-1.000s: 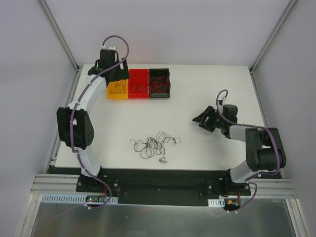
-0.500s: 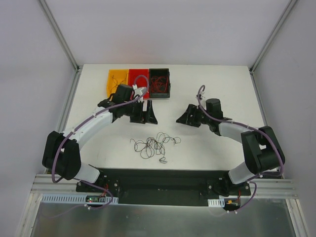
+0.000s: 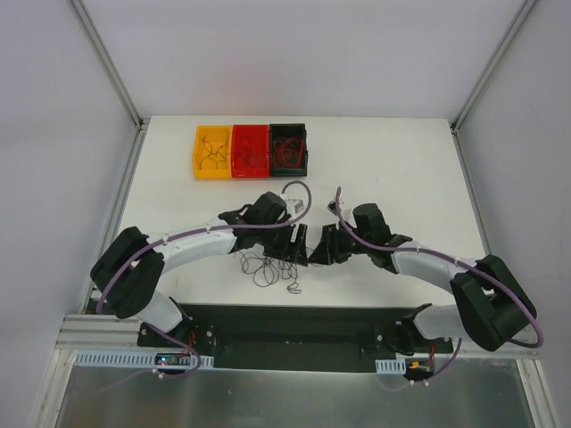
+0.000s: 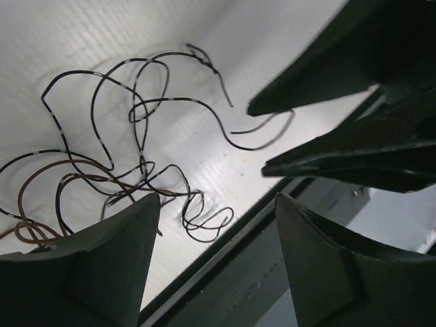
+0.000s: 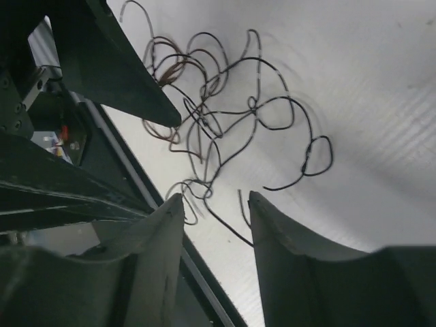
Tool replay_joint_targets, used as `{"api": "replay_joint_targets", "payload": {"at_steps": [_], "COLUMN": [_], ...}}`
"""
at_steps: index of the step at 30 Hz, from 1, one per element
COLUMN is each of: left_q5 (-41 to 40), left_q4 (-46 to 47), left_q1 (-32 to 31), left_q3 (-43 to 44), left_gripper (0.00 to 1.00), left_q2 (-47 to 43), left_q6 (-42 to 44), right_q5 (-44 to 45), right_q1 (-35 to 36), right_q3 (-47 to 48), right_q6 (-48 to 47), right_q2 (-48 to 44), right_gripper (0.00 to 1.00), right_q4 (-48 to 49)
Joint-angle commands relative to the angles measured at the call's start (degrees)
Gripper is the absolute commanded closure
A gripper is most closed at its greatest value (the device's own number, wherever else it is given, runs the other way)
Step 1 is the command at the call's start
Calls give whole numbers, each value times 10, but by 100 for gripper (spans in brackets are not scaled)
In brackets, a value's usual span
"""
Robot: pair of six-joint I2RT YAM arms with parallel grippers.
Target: Untangle the cables
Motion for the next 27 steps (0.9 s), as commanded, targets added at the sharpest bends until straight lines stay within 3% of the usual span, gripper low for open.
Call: {"api": "replay_joint_targets", "payload": {"at_steps": [1,3,7,10,13,18,23,27], "left_q5": [-121,-157,-193,-208,-222,-260,-279,-298], "left_q4": [-10,-27,-30,-31,-36,-39,-47,-48], "left_q1": [-31,-48,-60,-60,-60,-61,-59,-57], "left_q3": [20,24,10,0,-9,-22,-29,-44], "left_gripper": [41,48,48,48,52,57,67,67], "left_q2": [40,49,45,48,59,77,81,58], "left_q6": [-3,6,8,13,9,-5,-8,-14], "right_q5": [85,111,128,161,242,338,416,441], "right_q1": [16,29,42,54,81,86,85,86], "right_q3": [-2,2,14,15,49,190,386,477], "right_q6": [-35,-42,-40,-41,-71,-92,-119,-138], "right_q2": [-31,-43,-51,-90,-179,-289,-293,-293], "right_gripper": [61,74,99,99,100,100,100,100], "right_q4": [-23,-24,-9,-4,-60,-195,-333,-357]}}
